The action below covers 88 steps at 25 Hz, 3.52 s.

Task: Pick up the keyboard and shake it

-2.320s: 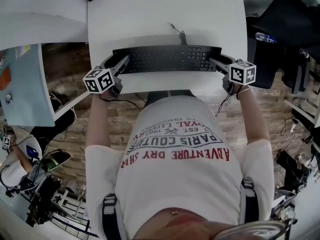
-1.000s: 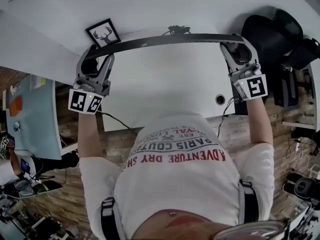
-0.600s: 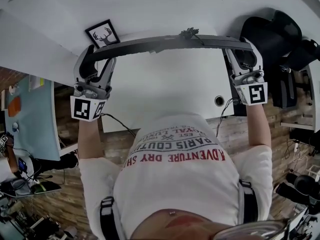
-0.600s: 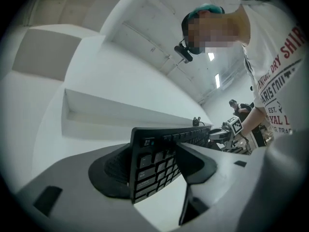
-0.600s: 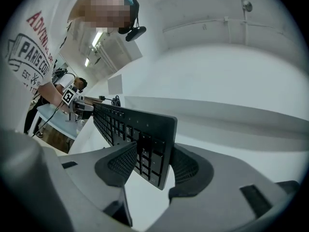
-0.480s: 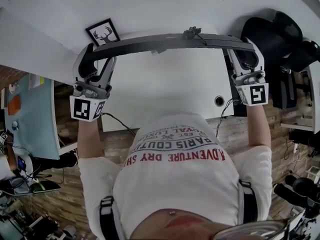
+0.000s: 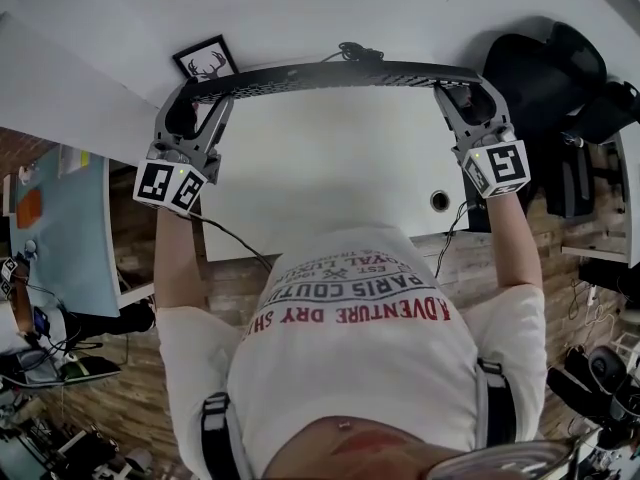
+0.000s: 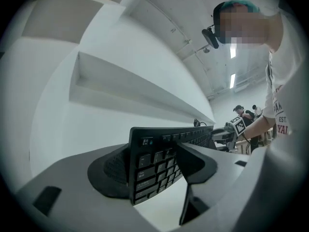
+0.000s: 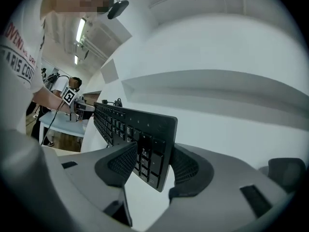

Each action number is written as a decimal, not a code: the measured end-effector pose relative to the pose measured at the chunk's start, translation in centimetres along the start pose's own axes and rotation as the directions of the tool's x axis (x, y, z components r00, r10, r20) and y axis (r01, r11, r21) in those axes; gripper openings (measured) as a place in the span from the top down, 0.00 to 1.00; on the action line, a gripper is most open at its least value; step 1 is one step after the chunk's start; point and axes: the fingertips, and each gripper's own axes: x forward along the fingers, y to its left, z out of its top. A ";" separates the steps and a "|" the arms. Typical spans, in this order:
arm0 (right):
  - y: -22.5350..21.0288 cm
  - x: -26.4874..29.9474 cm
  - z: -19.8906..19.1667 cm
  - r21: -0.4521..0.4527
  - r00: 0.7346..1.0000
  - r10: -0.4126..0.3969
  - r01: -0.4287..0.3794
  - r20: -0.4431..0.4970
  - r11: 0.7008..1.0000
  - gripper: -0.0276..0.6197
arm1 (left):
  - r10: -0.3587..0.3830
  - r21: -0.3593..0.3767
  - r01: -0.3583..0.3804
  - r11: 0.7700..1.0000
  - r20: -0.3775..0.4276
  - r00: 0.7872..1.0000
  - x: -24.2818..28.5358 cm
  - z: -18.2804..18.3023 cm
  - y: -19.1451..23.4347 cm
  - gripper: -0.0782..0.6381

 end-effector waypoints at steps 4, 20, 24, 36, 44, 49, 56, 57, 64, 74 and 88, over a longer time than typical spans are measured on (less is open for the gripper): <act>1.1 0.0 0.8 -0.070 0.998 -0.056 0.057 0.015 0.996 0.62 | -0.023 0.009 0.023 1.000 0.039 0.999 -0.2 -0.4 1.3 0.49; 6.1 -4.0 5.6 -0.238 0.958 -0.174 0.229 0.229 0.944 0.61 | -0.122 0.067 0.118 0.991 0.063 0.990 -4.1 -0.1 1.1 0.48; 5.6 -3.2 5.4 -0.184 0.965 -0.161 0.200 0.205 0.962 0.61 | -0.103 0.060 0.100 0.993 0.057 0.993 -3.8 -0.4 1.3 0.48; 2.3 0.1 -0.2 -0.049 0.999 -0.034 0.035 0.015 0.998 0.60 | -0.017 0.004 0.017 1.000 -0.046 0.999 -2.0 -2.9 0.9 0.48; -1.1 -0.2 -2.3 -0.029 0.997 -0.005 0.007 0.072 1.000 0.60 | 0.075 0.134 -0.077 0.988 0.019 0.997 -1.5 -1.1 -3.3 0.48; -2.5 -2.0 -2.8 -0.030 0.996 -0.033 0.036 0.084 0.999 0.60 | 0.076 0.167 -0.087 0.982 0.072 0.995 -2.1 0.7 -7.3 0.48; -2.5 -2.4 -4.1 0.005 0.997 -0.041 0.040 0.066 0.999 0.60 | 0.107 0.202 -0.128 0.971 0.111 0.988 -2.8 1.3 -8.8 0.48; -2.6 -2.4 -4.2 0.004 0.997 -0.044 0.044 0.062 0.999 0.60 | 0.108 0.204 -0.128 0.971 0.106 0.988 -2.8 1.1 -8.9 0.48; -2.2 -2.7 -3.6 -0.005 0.999 -0.025 0.025 0.026 1.000 0.60 | 0.084 0.158 -0.090 0.983 0.045 0.995 -2.6 0.2 -8.1 0.48; 0.9 -1.9 -5.2 0.085 0.993 0.045 -0.035 -0.110 0.996 0.59 | 0.058 -0.011 -0.059 0.998 -0.104 0.993 -2.6 -3.6 -4.2 0.48; 6.3 -4.1 -10.6 0.193 0.957 0.129 -0.080 -0.260 0.978 0.59 | 0.055 -0.151 -0.094 0.984 -0.246 0.968 -6.4 -10.7 -4.7 0.47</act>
